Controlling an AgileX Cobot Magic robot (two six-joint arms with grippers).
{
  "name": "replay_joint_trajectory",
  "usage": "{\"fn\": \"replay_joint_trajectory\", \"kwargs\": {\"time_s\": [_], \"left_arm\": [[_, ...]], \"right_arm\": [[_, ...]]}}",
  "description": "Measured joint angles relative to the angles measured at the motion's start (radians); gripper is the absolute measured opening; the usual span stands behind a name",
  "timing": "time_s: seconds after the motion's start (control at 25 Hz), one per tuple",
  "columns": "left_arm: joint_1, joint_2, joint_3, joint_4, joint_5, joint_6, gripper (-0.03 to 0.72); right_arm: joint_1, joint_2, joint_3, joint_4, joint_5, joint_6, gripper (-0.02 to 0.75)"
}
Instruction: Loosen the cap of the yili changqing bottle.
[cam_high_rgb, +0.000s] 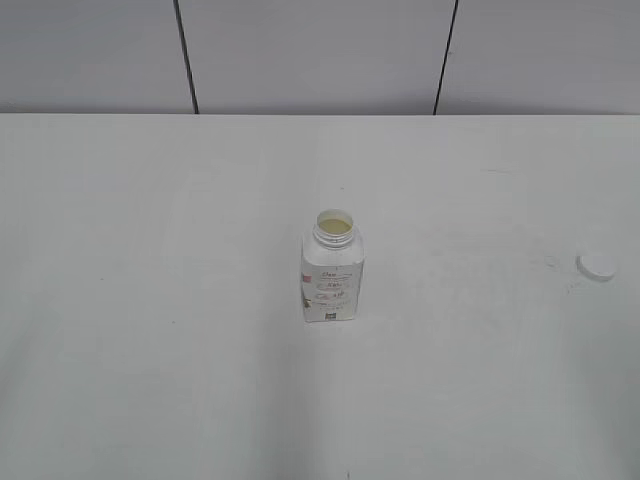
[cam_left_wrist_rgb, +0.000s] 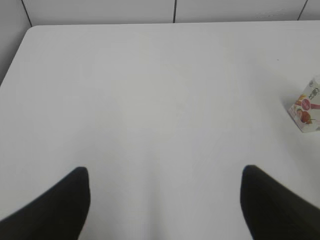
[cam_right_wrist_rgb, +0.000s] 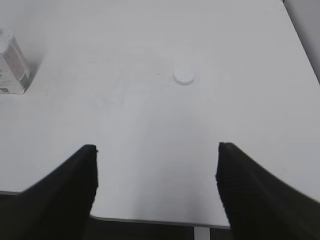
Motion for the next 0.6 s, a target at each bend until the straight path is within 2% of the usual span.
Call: {"fn": "replay_joint_trajectory", "kwargs": {"time_s": [0.24,0.6], "left_arm": [[0.000,0.000,0.000,-0.076,0.000,0.049,0.562],[0.018,0.000,0.000,-0.088,-0.001,0.057,0.562]], "right_arm": [[0.000,-0.001,0.008,0.003,-0.005,-0.007,0.582],[0.000,-0.001,0.008,0.005,-0.005,-0.009,0.582]]}}
